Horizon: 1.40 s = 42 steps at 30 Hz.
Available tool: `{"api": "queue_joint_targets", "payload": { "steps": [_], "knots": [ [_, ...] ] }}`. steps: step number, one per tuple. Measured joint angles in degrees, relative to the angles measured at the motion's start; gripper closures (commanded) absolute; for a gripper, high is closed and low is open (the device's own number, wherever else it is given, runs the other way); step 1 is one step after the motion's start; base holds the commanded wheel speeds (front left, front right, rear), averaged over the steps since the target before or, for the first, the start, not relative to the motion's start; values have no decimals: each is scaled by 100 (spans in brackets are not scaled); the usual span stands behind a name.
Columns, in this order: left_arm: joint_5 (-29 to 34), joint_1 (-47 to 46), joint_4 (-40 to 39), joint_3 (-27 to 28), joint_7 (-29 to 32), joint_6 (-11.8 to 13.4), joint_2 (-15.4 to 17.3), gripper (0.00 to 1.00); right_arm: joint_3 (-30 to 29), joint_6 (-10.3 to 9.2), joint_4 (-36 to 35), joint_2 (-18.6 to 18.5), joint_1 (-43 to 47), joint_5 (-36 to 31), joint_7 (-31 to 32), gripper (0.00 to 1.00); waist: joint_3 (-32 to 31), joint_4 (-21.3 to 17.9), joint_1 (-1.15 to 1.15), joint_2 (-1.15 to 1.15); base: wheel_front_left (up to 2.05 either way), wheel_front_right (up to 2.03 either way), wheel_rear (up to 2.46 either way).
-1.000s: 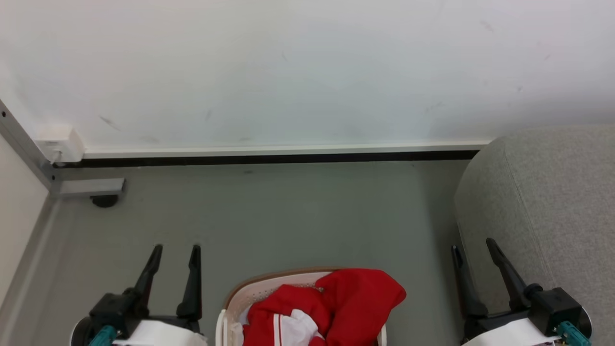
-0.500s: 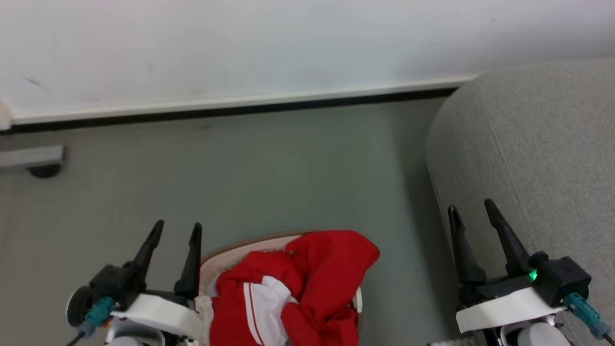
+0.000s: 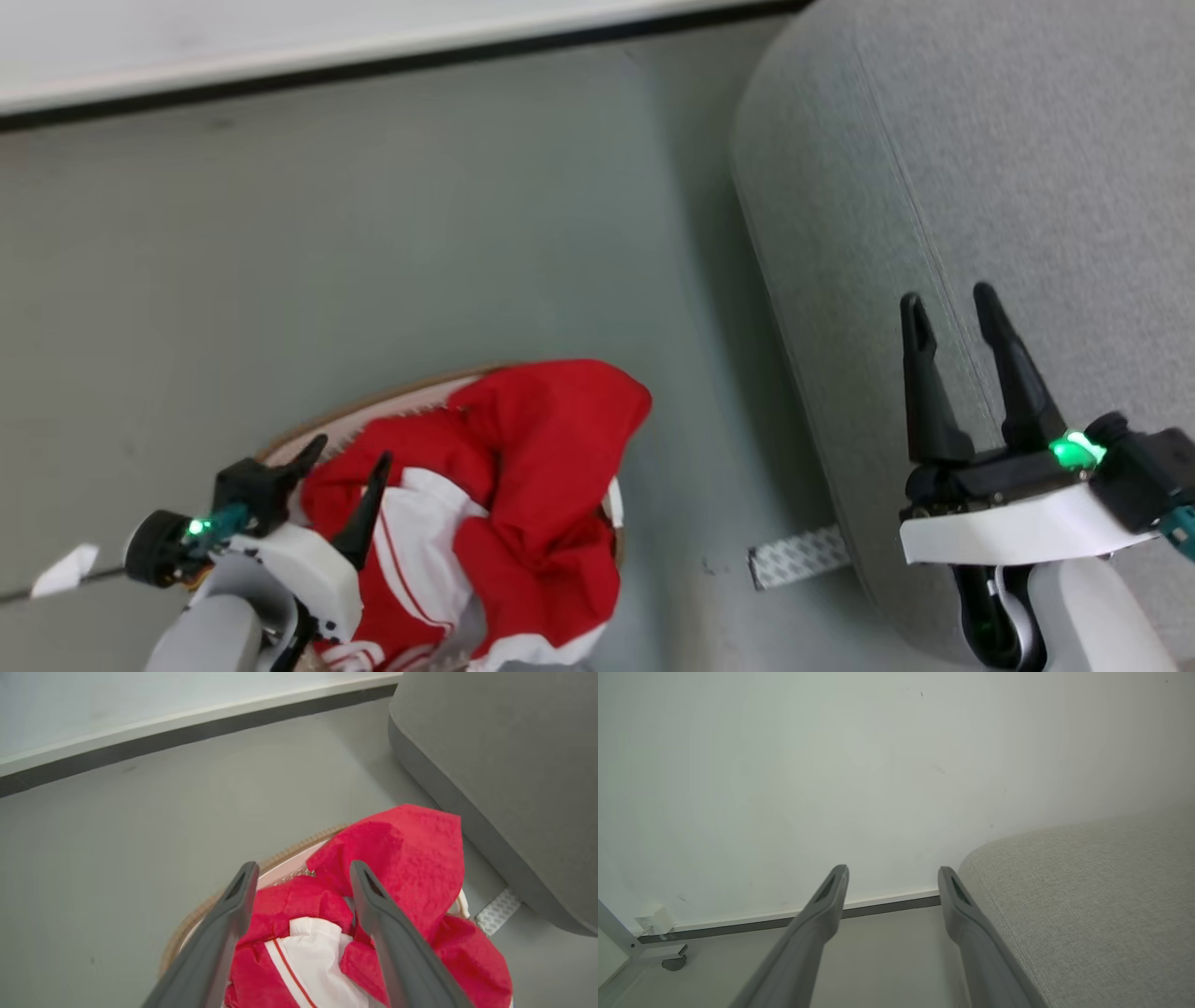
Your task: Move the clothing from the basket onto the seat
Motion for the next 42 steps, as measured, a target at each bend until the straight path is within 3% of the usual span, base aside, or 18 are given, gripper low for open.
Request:
{"api": "queue_joint_targets", "payload": {
  "steps": [11, 23, 29, 33, 35, 37, 38, 39, 42],
  "knots": [
    [-246, -1169, 1582, -1760, 692, 0, 486, 0, 27, 0, -366, -1, -320, 393, 0, 0, 962, -475, 0, 0, 0, 0, 0],
    [-489, -1753, 2321, -3399, 1618, 0, 1016, 0, 345, 0, -548, -1, -409, 708, 1, 0, 1770, -1017, 0, 0, 0, 0, 0],
    [-477, -2026, 2558, -3999, 1904, 0, 1110, 0, 424, 0, -599, -1, -441, 775, 1, 0, 2026, -1231, 0, 0, 0, 0, 0],
    [-561, -2171, 2787, -4110, 2127, 0, 1063, 0, 417, 0, -599, -1, -439, 781, 1, 0, 2134, -1289, -1, 0, 0, 0, 0],
    [-579, -2187, 2858, -4191, 2195, 0, 1003, 44, 423, 0, -587, -1, -439, 779, 1, 0, 2151, -1289, -1, 0, 0, 0, 0],
    [-600, -2190, 2931, -4250, 2195, 1, 978, 70, 434, 0, -570, -1, -439, 764, 0, 0, 2156, -1284, -1, 0, 0, 0, 0],
    [-612, -2189, 2969, -4276, 2193, 1, 975, 95, 438, 0, -564, 0, -439, 762, 1, 0, 2150, -1283, -1, 0, 0, 0, 0],
    [-651, -2189, 2998, -4294, 2170, 1, 972, 100, 442, 0, -558, 0, -439, 762, 1, 0, 2138, -1285, -1, 0, 0, 0, 0],
    [-777, -2169, 3098, -4299, 2045, 0, 948, 100, 448, 0, -516, 0, -440, 746, 0, 0, 2079, -1297, -1, 0, 0, 0, 0]
  ]
}}
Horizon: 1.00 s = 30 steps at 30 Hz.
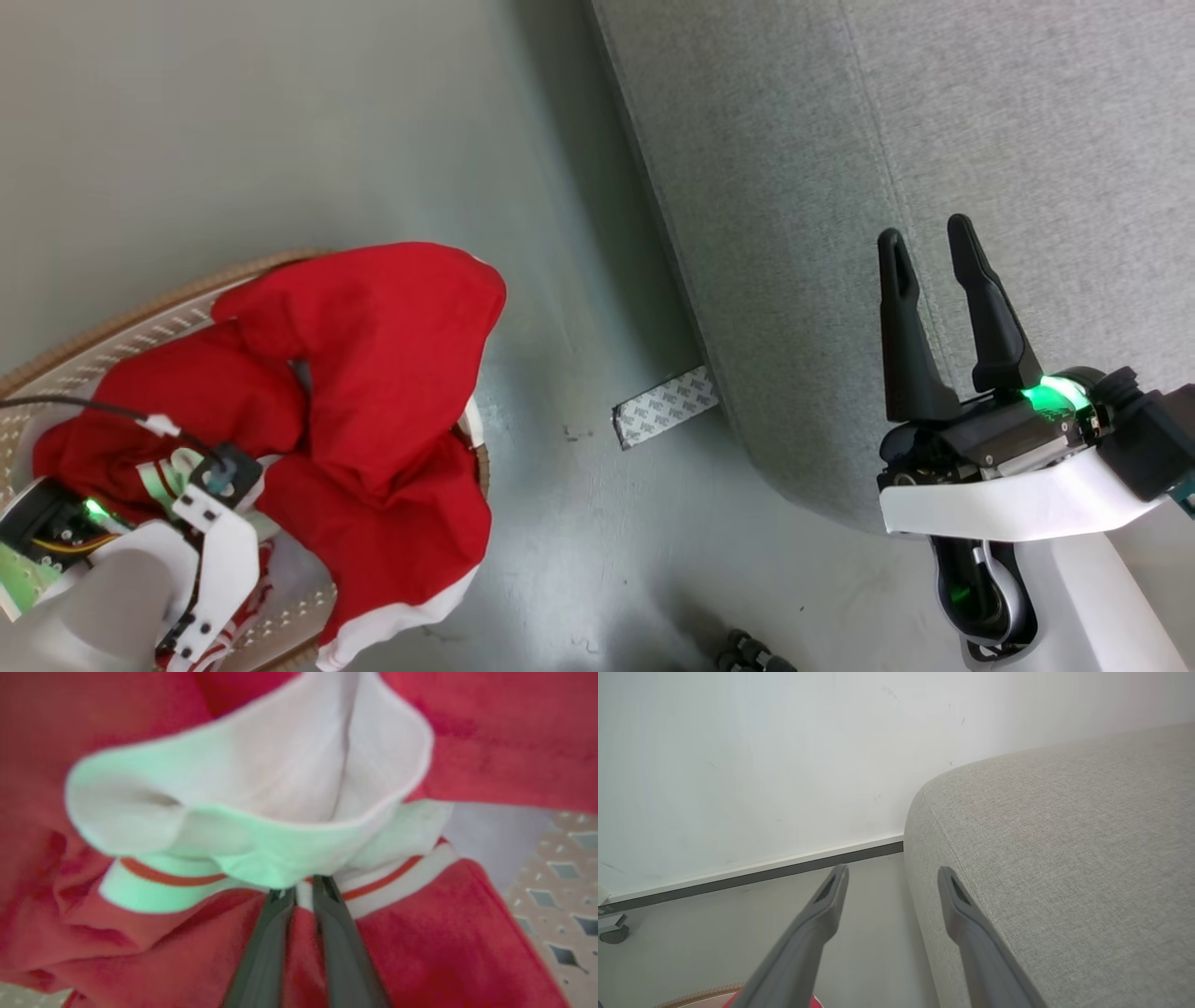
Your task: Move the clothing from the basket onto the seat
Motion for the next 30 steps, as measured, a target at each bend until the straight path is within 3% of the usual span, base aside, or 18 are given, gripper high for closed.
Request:
{"api": "queue_joint_targets", "payload": {
  "steps": [8, 17, 30],
  "knots": [
    [-113, 71, 136, -32, -481, 0, -186, 100, -15, 0, 91, 1, -7, -155, 1, 0, -287, 63, 0, 0, 0, 0, 0],
    [-513, 385, 192, 26, -1127, 0, -803, 100, -192, 0, 353, 3, 107, -605, 0, 0, -1118, 291, 0, 0, 0, 0, 0],
    [-1226, 860, 90, 141, -1875, 0, -1480, 100, -233, 0, 853, 8, 394, -1081, 0, 0, -2439, 1005, -1, 0, 0, 0, 0]
  ]
}}
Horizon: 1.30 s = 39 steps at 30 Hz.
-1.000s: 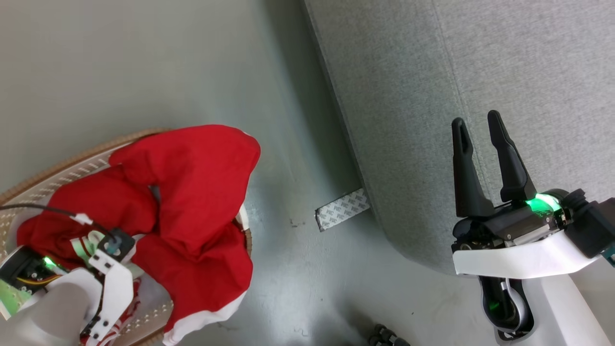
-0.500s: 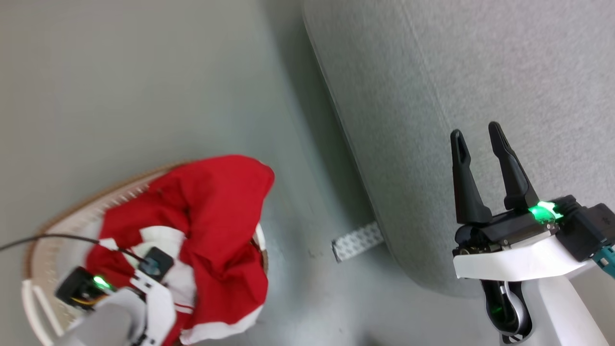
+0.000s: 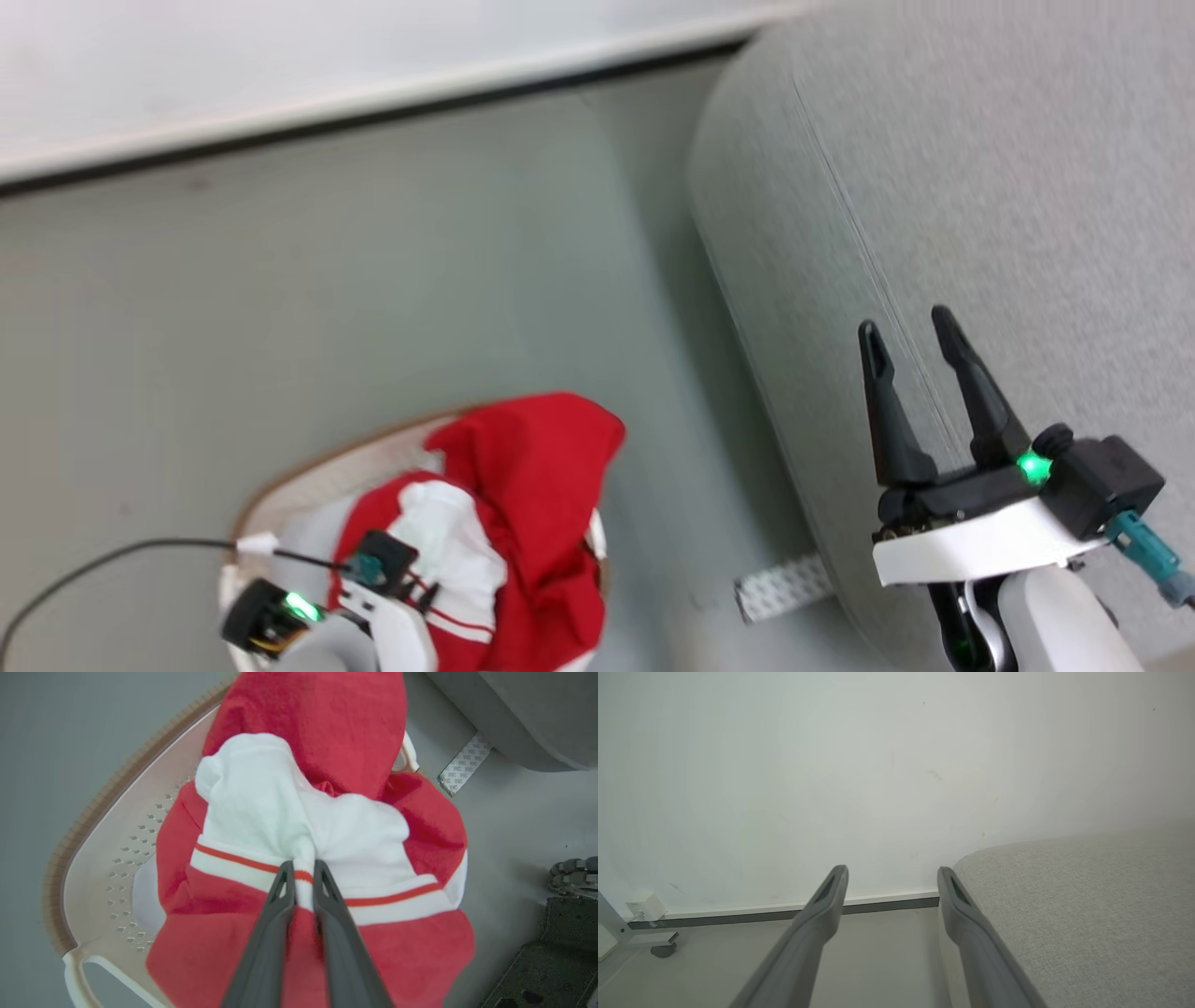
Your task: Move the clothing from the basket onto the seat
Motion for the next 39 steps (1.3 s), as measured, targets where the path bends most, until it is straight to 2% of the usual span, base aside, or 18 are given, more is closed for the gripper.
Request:
{"api": "queue_joint_targets", "payload": {
  "steps": [11, 15, 27, 39],
  "knots": [
    [-328, 239, -602, 221, -219, 1, -260, 100, -49, 0, 378, -3, 315, -138, 0, 0, -976, 767, -1, 0, 0, 0, 0],
    [-320, 260, -1234, 559, -227, 101, -223, 100, -70, 0, 349, -4, 425, 573, 0, 0, -1236, 1046, -1, 0, 0, 0, 0],
    [36, 581, -3243, 1490, -229, 408, -55, 100, -85, 0, 358, -2, 585, 720, -1, 0, -1767, 1660, 0, 0, 0, 0, 0],
    [155, 617, -4824, 1896, -160, 712, 232, 100, 38, 0, 435, -3, 881, 911, -1, 0, -2092, 2030, 0, 0, 0, 0, 0]
  ]
}}
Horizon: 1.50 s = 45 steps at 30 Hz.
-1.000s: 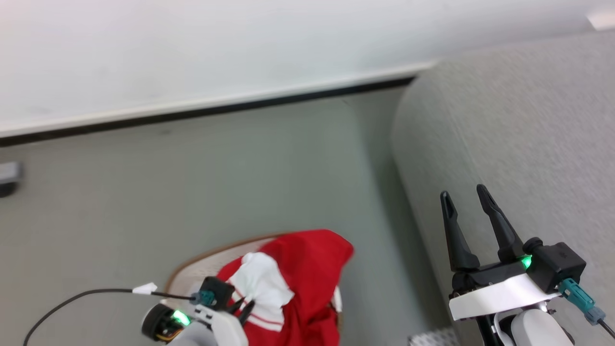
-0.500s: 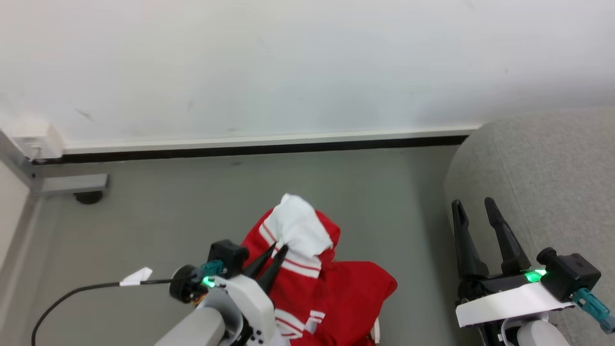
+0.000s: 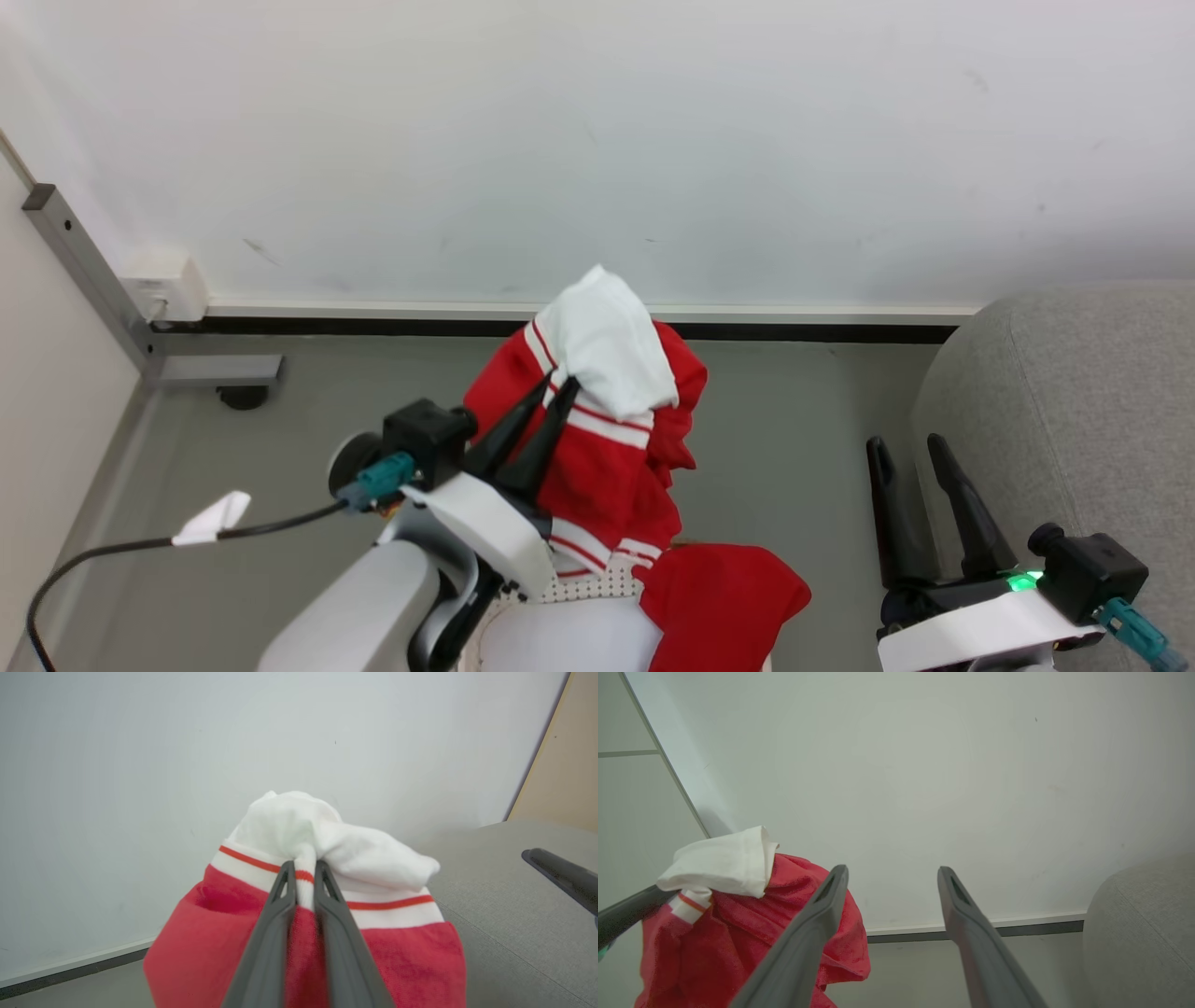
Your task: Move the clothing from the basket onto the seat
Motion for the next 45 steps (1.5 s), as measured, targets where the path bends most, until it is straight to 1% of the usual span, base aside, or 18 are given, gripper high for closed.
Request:
{"api": "queue_joint_targets", "payload": {
  "steps": [5, 10, 19, 25, 27, 32, 36, 41, 45],
  "knots": [
    [-109, -118, -571, 189, 152, 112, 116, 100, 73, 0, 33, 0, 69, -35, 0, 0, -83, 36, 0, 0, 0, 0, 0],
    [-174, -125, -894, 297, 274, 222, 232, 100, 164, 0, 54, 1, 96, -113, 0, 0, -98, 13, 0, 0, 0, 0, 0],
    [-315, 19, -1096, 350, 299, 327, 328, 100, 209, 0, 92, 0, 96, -192, 0, 0, -86, -41, 0, 0, 0, 0, 0],
    [-348, 70, -1127, 305, 299, 333, 316, 100, 399, 0, 247, -1, 75, -382, 0, 0, -120, 4, 0, 0, 0, 0, 0],
    [-348, 102, -1129, 208, 323, 290, 272, 100, 527, 0, 336, -3, 21, -537, 1, 0, -127, 35, 1, 0, 0, 0, 0],
    [-334, 127, -1068, -42, 348, 190, 124, 100, 943, 0, 536, -1, -205, -655, 0, 0, -143, 188, 0, 0, 0, 0, 0],
    [-327, 151, -983, -231, 381, 91, -25, 100, 1337, 0, 800, -10, -411, -776, 0, 0, -182, 379, 0, 0, 0, 0, 0],
    [-322, 160, -916, -410, 434, 36, -156, 100, 1953, 0, 1200, -86, -764, -849, 0, 0, -239, 622, 0, 0, 0, 0, 0],
    [-321, 162, -904, -543, 480, -13, -255, 100, 2240, 0, 1508, -130, -1017, -848, 0, 0, -287, 819, 1, 0, 0, 0, 0]
  ]
}}
